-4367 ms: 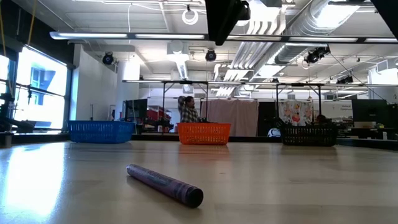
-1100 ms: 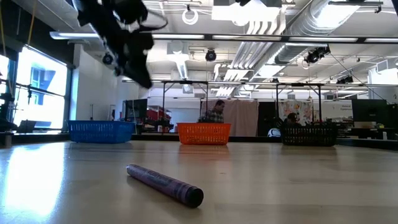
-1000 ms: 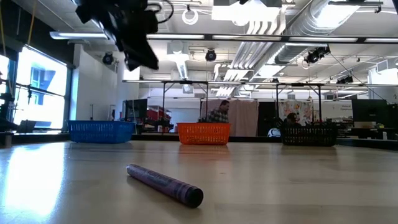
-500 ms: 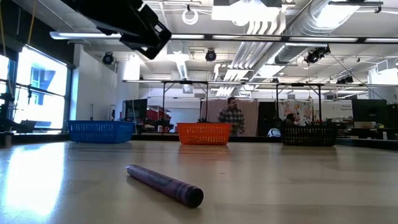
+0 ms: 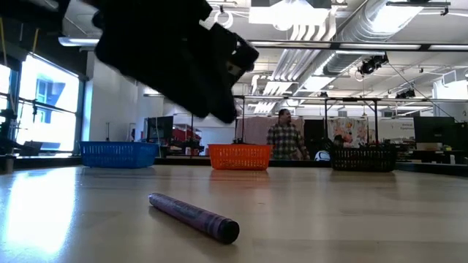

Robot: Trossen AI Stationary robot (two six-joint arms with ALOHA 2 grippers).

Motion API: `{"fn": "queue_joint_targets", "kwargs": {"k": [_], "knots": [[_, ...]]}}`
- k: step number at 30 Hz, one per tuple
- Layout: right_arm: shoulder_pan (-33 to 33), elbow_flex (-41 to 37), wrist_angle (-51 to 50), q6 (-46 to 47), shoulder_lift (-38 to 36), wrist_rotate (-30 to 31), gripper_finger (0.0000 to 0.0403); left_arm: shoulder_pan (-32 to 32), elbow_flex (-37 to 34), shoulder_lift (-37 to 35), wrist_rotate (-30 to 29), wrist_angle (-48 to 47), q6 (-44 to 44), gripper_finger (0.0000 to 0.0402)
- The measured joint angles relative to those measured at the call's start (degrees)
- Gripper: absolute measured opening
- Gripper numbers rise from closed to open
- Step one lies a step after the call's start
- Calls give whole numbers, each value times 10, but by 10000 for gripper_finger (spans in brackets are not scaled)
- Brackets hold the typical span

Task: Sort crayons
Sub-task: Put the right violet crayon into the blue bin

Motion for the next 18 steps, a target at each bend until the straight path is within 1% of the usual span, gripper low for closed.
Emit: {"fn": "queue_joint_targets", "kwargs": {"k": [5, 8, 10, 13, 18], "knots": [[19, 0, 0, 13, 0, 0, 99, -18, 52, 44, 0, -88, 35, 87], [28, 0, 0, 15, 0, 0, 99, -25, 67, 62, -1, -116, 53, 87], [34, 0, 0, 15, 0, 0, 99, -27, 73, 73, -2, -115, 55, 87], [40, 0, 1, 15, 0, 1, 99, -27, 73, 78, -30, -122, 54, 87], [45, 0, 0, 15, 0, 2, 99, -24, 73, 86, -57, -127, 42, 87]]}}
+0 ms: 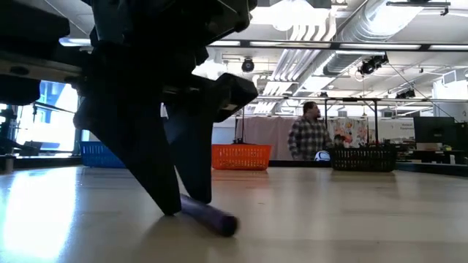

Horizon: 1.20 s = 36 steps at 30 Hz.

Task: Sort crayons
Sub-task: Put the right violet crayon into the blue bin

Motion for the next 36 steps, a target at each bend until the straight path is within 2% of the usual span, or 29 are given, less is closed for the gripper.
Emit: {"fn": "queue_joint_targets", "kwargs": {"k": [8, 14, 17, 20, 25, 29, 36], "knots": [[0, 0, 0, -3, 0, 1, 99, -3, 3, 10, 5, -39, -42, 81], [0, 0, 0, -5, 0, 1, 99, -5, 3, 12, 33, -48, -144, 16], [0, 0, 0, -10, 0, 1, 99, 1, 5, 10, 45, -51, -190, 8], [0, 0, 1, -21, 0, 1, 99, 7, 21, 4, 53, -64, -164, 4], [-5, 0, 0, -31, 0, 1, 99, 33, 55, -32, 57, -90, -74, 3], [-8, 0, 0, -33, 0, 1, 99, 64, 78, -62, 6, -138, -9, 1], [-14, 0, 1, -35, 0, 2, 99, 161, 94, -145, -220, -170, -7, 9]]}}
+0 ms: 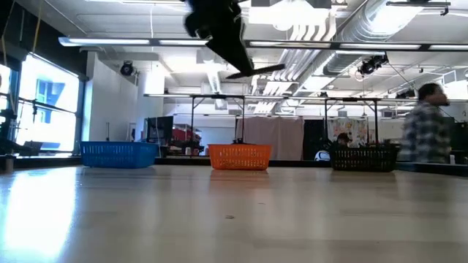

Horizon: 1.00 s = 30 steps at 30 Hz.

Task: Sort crayons
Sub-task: Put the right violet crayon into the blue bin

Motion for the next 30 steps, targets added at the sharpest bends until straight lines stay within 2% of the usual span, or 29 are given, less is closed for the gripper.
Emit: {"fn": "queue_joint_targets", "kwargs": {"k": [3, 6, 10, 14, 16, 20, 25, 30], "knots": [[-6, 0, 0, 0, 0, 8, 99, 56, -1, -35, -73, -5, -9, 9], [-17, 0, 0, 1, 0, 22, 99, 118, 0, -59, -108, -26, -30, 10], [-40, 0, 2, 4, 0, 52, 99, 211, 0, -78, -105, -93, -74, 10], [-67, 0, 5, 6, 0, 64, 99, 302, 0, -79, -71, -200, -128, 10], [-80, 0, 7, 6, 0, 69, 99, 343, -2, -78, -55, -264, -142, 10], [-106, 0, 13, 10, 0, 84, 99, 411, -39, -79, -50, -331, -144, 10], [-139, 0, 15, 17, 0, 105, 99, 478, -113, -81, -43, -350, -112, 10], [-168, 0, 15, 17, 0, 111, 99, 512, -193, -81, -6, -337, -77, 10]]}}
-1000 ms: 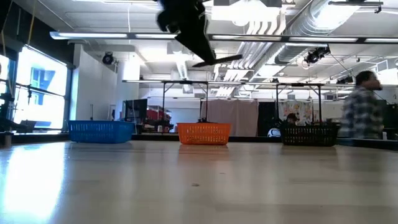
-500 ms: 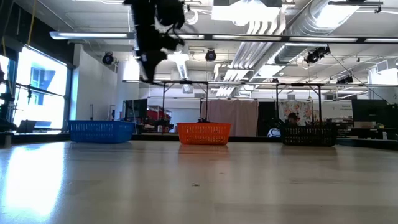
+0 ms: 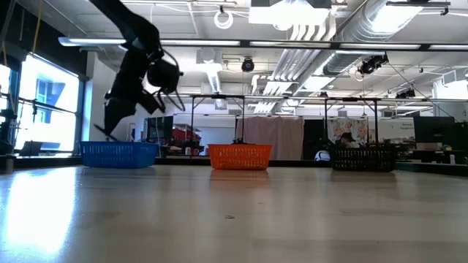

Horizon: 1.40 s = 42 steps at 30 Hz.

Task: Sort crayons
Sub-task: Put the right violet crayon into the blue bin, then put the top yellow crayon into the orange bin

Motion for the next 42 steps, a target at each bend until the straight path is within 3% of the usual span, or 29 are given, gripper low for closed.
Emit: {"fn": "queue_joint_targets", "kwargs": {"k": [6, 13, 20, 23, 27, 31, 34, 37, 40, 42], "knots": [[-31, 0, 6, 6, 0, 1, 99, 16, -65, 0, 0, 52, 37, 10], [-54, -9, 15, 18, 0, 2, 99, 18, -72, 0, 2, 66, 74, 12], [-55, -52, 6, -16, 0, -2, 99, 18, -72, 0, 94, 58, 88, 47], [-55, -64, -2, -39, 0, -2, 99, 17, -71, 0, 104, 55, 75, 69], [-55, -65, -9, -64, 0, -2, 99, 16, -52, 0, 101, 41, 77, 92], [-55, -65, -15, -84, -1, -7, 99, 15, 11, 0, 106, 11, 51, 106], [-55, -65, -16, -102, -2, -13, 99, 7, 81, 0, 157, -54, -2, 107], [-55, -65, -16, -110, -2, -14, 99, -14, 141, -5, 266, -116, -80, 103], [-55, -65, -16, -126, -2, -14, 99, -61, 156, -33, 374, -124, -128, 95], [-55, -65, -16, -138, -2, -14, 99, -111, 156, -54, 415, -124, -164, 89]]}}
